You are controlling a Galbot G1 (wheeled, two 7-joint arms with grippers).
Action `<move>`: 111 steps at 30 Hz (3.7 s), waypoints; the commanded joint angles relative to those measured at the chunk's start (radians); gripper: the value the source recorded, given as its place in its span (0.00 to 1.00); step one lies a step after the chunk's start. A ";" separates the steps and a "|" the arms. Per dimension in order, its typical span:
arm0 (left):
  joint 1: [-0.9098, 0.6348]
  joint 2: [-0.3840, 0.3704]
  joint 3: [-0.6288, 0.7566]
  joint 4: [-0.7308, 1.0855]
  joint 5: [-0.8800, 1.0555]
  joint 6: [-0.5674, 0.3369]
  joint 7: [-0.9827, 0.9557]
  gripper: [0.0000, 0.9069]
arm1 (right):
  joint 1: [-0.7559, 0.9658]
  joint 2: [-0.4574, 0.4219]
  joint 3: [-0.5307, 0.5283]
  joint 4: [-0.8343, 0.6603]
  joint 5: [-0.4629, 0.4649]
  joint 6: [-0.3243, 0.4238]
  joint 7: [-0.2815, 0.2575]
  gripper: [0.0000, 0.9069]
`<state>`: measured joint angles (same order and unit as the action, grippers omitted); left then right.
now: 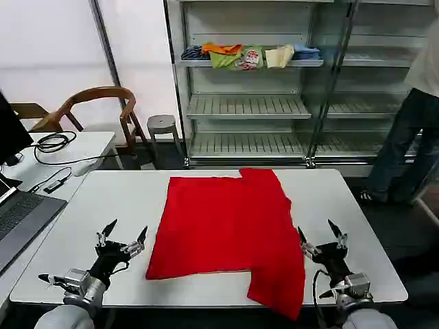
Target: Fold and organize the clothes.
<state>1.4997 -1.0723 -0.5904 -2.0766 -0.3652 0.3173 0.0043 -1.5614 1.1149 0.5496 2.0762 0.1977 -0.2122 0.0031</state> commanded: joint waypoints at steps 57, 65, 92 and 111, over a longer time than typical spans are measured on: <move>0.090 -0.018 0.042 -0.028 -0.168 0.259 -0.085 0.03 | -0.224 -0.019 -0.062 0.044 0.066 -0.063 0.035 0.00; 0.082 -0.027 0.061 -0.007 -0.164 0.258 -0.083 0.02 | -0.222 -0.017 -0.066 0.044 0.070 -0.064 0.036 0.00; 0.059 -0.058 -0.003 -0.137 -0.215 0.180 -0.030 0.02 | -0.127 -0.026 -0.023 0.174 0.092 -0.047 0.045 0.00; -0.218 -0.054 0.097 0.132 -0.270 0.154 -0.031 0.02 | 0.302 -0.032 -0.143 -0.105 0.115 -0.101 0.026 0.00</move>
<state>1.4360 -1.1252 -0.5356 -2.0852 -0.6047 0.4860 -0.0282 -1.4282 1.0884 0.4384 2.0760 0.3067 -0.3027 0.0343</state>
